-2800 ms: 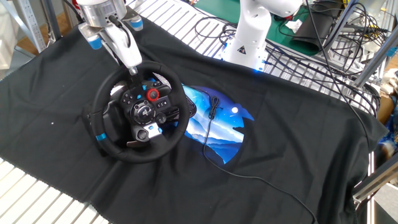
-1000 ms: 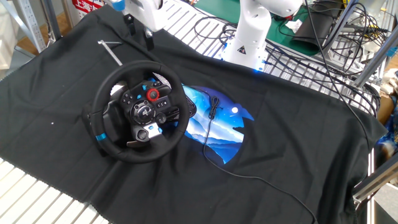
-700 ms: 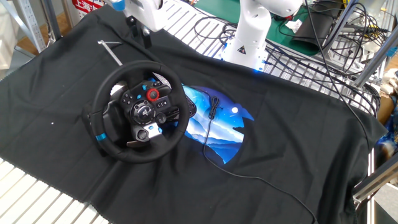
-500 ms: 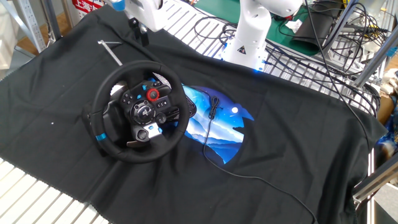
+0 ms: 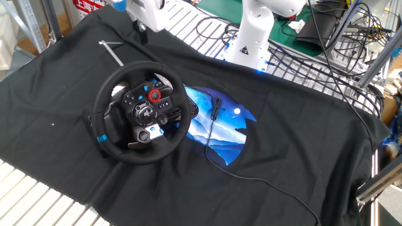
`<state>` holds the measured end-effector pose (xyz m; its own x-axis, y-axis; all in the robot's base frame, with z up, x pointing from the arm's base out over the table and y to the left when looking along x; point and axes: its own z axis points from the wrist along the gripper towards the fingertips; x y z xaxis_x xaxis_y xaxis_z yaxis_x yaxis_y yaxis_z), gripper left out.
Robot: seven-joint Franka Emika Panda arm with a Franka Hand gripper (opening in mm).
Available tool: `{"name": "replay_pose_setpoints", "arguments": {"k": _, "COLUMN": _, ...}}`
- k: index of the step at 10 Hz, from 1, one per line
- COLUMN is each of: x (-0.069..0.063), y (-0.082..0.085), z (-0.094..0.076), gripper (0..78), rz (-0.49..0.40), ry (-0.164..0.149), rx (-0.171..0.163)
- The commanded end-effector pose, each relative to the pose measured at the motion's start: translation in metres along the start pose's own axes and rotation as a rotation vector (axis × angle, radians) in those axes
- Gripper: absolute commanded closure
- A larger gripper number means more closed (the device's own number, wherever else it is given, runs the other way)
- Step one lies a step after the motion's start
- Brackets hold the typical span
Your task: Rotate the steering wheel 90 degrees counterclockwise
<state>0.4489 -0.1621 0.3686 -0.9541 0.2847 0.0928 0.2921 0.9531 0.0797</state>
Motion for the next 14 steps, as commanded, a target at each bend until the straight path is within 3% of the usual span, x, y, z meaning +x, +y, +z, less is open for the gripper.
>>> {"name": "replay_pose_setpoints", "arguments": {"k": 1, "x": 0.074, "y": 0.065, "z": -0.025, "gripper": 76.5, "rz": 0.016, "ry": -0.038, "rx": 0.074}}
{"name": "replay_pose_setpoints", "arguments": {"k": 3, "x": 0.068, "y": 0.062, "z": -0.022, "gripper": 76.5, "rz": -0.003, "ry": -0.051, "rx": 0.086}}
{"name": "replay_pose_setpoints", "arguments": {"k": 9, "x": 0.079, "y": 0.081, "z": -0.020, "gripper": 76.5, "rz": 0.017, "ry": -0.067, "rx": 0.085}}
{"name": "replay_pose_setpoints", "arguments": {"k": 11, "x": 0.079, "y": 0.081, "z": -0.019, "gripper": 76.5, "rz": -0.071, "ry": -0.084, "rx": 0.101}}
{"name": "replay_pose_setpoints", "arguments": {"k": 14, "x": 0.075, "y": 0.083, "z": -0.016, "gripper": 76.5, "rz": -0.126, "ry": -0.085, "rx": 0.099}}
